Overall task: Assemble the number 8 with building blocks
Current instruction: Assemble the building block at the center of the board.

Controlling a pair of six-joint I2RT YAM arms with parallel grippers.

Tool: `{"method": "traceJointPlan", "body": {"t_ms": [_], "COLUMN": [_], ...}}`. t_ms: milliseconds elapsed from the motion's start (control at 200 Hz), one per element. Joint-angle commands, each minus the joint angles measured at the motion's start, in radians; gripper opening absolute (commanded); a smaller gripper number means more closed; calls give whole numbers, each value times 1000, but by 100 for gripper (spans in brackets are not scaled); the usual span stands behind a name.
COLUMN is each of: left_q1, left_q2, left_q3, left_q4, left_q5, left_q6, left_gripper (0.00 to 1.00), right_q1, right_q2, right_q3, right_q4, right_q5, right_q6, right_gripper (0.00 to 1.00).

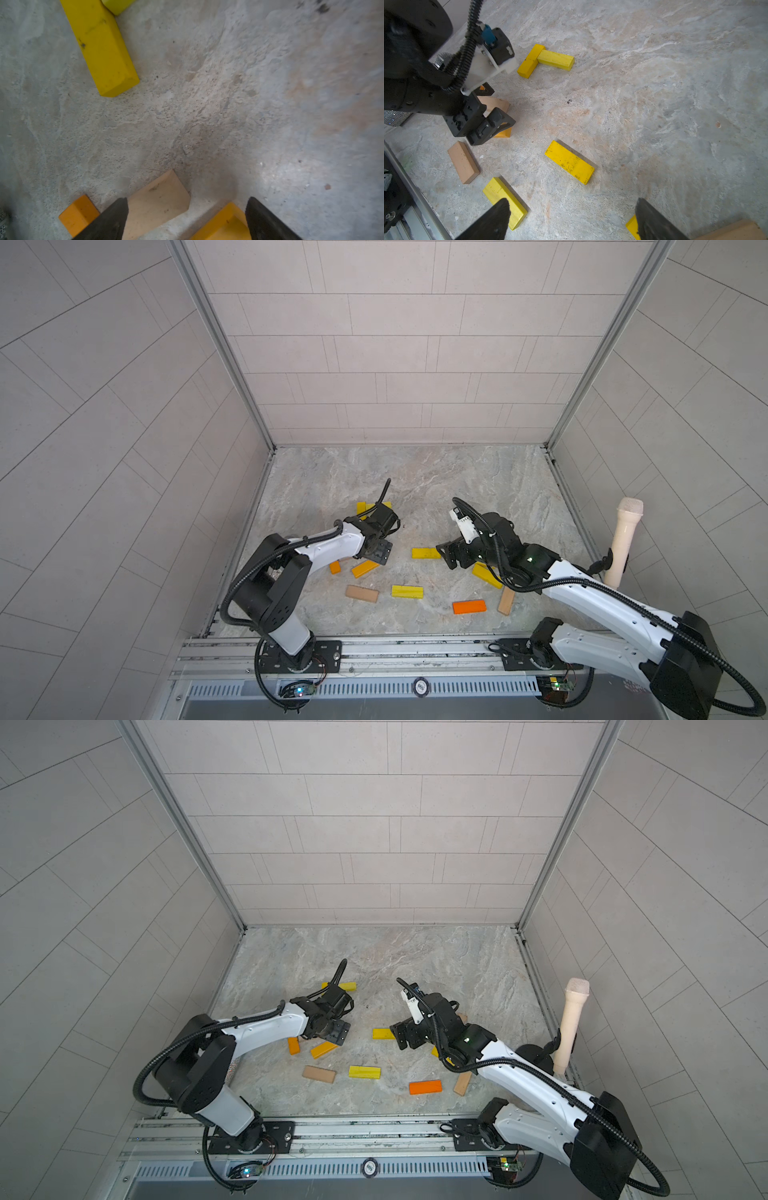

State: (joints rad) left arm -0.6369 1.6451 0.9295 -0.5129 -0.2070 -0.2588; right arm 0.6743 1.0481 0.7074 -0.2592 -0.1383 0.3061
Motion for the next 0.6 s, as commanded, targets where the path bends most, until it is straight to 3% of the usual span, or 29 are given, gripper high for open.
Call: {"method": "traceJointPlan", "body": {"t_ms": [0, 595], "left_q1": [18, 97], "left_q2": [13, -48], "left_q3": [37, -28], "left_q4": [-45, -95], "left_q5": [-37, -23], "left_q6": [-22, -138], "left_gripper": [90, 79], "right_q1": [4, 6], "right_q2": [2, 15], "right_q3": [28, 6], "right_q4": [8, 32], "right_q5": [-6, -8], "right_q6": [6, 10], "right_gripper": [96, 96]}}
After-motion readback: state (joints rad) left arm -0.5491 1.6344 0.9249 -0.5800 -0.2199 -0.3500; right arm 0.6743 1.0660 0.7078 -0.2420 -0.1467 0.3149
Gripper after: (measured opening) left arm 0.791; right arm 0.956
